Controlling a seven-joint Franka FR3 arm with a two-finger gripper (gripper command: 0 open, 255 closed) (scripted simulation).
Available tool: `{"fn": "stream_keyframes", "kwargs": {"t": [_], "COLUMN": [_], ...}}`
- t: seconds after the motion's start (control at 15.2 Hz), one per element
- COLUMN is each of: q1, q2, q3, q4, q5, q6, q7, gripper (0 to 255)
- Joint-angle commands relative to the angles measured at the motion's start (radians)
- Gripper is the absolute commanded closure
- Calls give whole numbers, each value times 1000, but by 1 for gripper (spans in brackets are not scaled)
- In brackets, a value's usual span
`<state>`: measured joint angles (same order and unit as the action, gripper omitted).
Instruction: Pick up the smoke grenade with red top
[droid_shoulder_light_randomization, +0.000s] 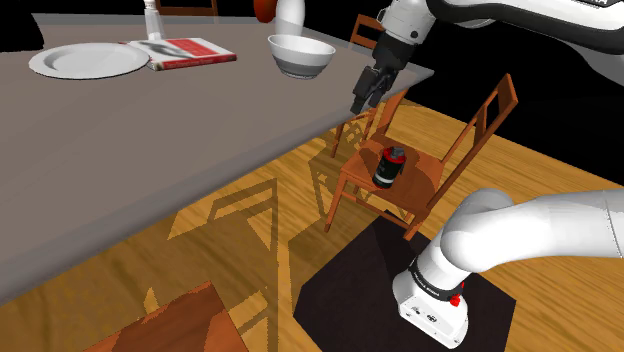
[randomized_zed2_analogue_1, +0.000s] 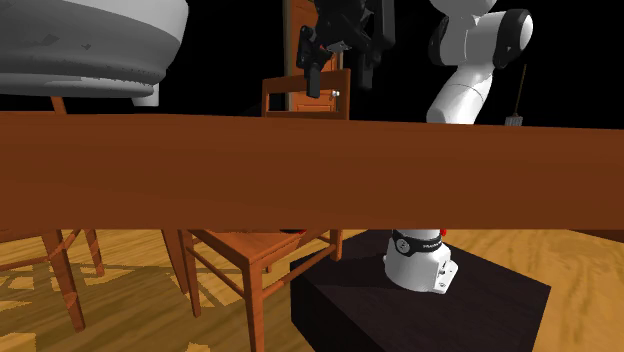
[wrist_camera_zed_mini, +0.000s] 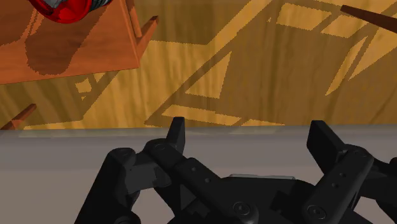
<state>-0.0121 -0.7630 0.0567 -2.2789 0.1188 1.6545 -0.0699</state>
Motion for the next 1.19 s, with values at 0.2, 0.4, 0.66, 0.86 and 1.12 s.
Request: {"fn": "stream_keyframes", "kwargs": {"t": [0.2,0.4,0.66,0.86,1.12], "q1": [-17,-36,-65,-87,-118], "q2": [15,38,81,124,194], "q3": [-56,-112,-185,-238,-307], "q4": [-30,-54,-74,-82,-80], "q5": [-33,-70,-126,-170,-231], "q6": [-13,-24,-32,-35,-31], "q7": [-65,-131,-217,-281,-367], "gripper": [0,0,0,0,0]}}
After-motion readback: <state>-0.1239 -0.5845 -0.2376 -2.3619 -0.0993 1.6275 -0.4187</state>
